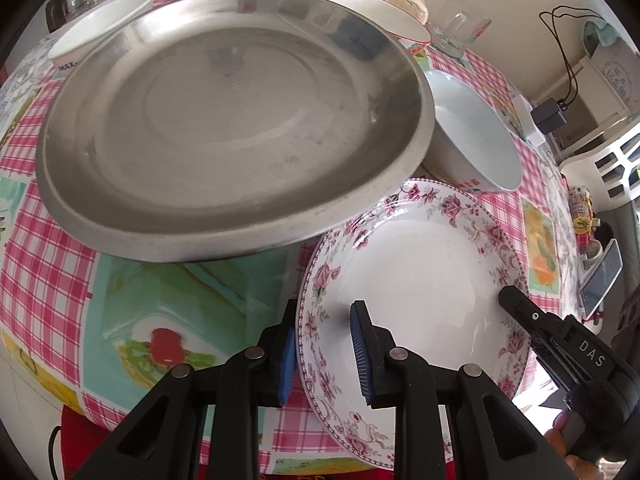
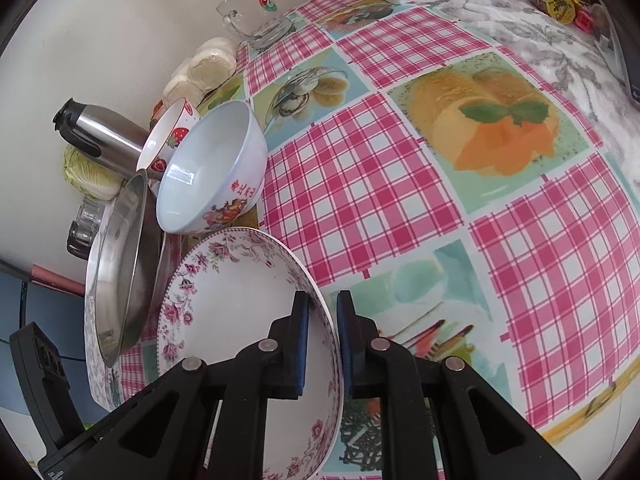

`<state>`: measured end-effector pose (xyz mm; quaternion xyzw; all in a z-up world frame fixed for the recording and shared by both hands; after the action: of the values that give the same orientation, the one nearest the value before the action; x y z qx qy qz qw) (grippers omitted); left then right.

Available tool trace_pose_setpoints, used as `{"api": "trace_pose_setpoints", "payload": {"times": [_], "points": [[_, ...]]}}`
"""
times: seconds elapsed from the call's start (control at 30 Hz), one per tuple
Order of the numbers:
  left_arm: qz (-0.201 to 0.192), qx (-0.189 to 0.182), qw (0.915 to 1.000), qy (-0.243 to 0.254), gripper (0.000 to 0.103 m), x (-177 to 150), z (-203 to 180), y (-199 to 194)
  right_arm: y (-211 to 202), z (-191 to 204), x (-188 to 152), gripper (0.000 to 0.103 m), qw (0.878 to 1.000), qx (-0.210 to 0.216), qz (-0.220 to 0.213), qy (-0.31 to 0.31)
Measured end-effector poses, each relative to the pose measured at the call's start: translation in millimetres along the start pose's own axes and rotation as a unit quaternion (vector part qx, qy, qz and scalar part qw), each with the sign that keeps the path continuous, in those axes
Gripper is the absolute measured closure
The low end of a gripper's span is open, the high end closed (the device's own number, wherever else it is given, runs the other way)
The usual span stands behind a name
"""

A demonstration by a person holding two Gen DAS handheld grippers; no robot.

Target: Organize plates and bowls

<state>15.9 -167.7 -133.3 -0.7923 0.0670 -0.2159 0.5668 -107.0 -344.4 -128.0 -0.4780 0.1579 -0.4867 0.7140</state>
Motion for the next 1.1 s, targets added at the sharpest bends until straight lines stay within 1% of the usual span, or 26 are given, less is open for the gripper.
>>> {"api": "trace_pose_setpoints", "payload": {"times": [0.2, 0.4, 0.53, 0.7, 1.1], "points": [[0.007, -0.004, 0.9999, 0.011, 0.076, 0, -6, 1, -8, -4, 1, 0.089, 1.000, -0.011, -0.003, 0.002], [0.011, -0.019, 0.9998, 0.004, 0.076, 0, -9, 0, -16, -5, 1, 0.089, 1.000, -0.013, -0.012, -0.008], [0.007, -0.026, 0.9996, 0.004, 0.076, -1, -11, -4, -24, -6, 0, 0.089, 1.000, -0.012, -0.015, -0.015], [0.000, -0.039, 0.9992, 0.010, 0.076, 1, -16, -11, -36, -4, 1, 0.088, 0.999, -0.009, -0.030, -0.020], [-0.022, -0.051, 0.9979, 0.034, 0.076, -1, -31, -27, -64, -1, 3, 0.087, 0.998, -0.015, -0.061, -0.032]]}}
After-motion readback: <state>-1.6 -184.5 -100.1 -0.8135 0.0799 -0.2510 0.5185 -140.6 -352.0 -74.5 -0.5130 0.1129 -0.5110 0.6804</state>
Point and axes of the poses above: each gripper's, at about its wrist camera, not at the fingertips, and y roughly the way its jaws point, z to its left, x to its top, the point moved 2 cm from there along y, roughly the way its jaws point, and after that the axes turned 5 degrees about y, right-handed, at the moved point
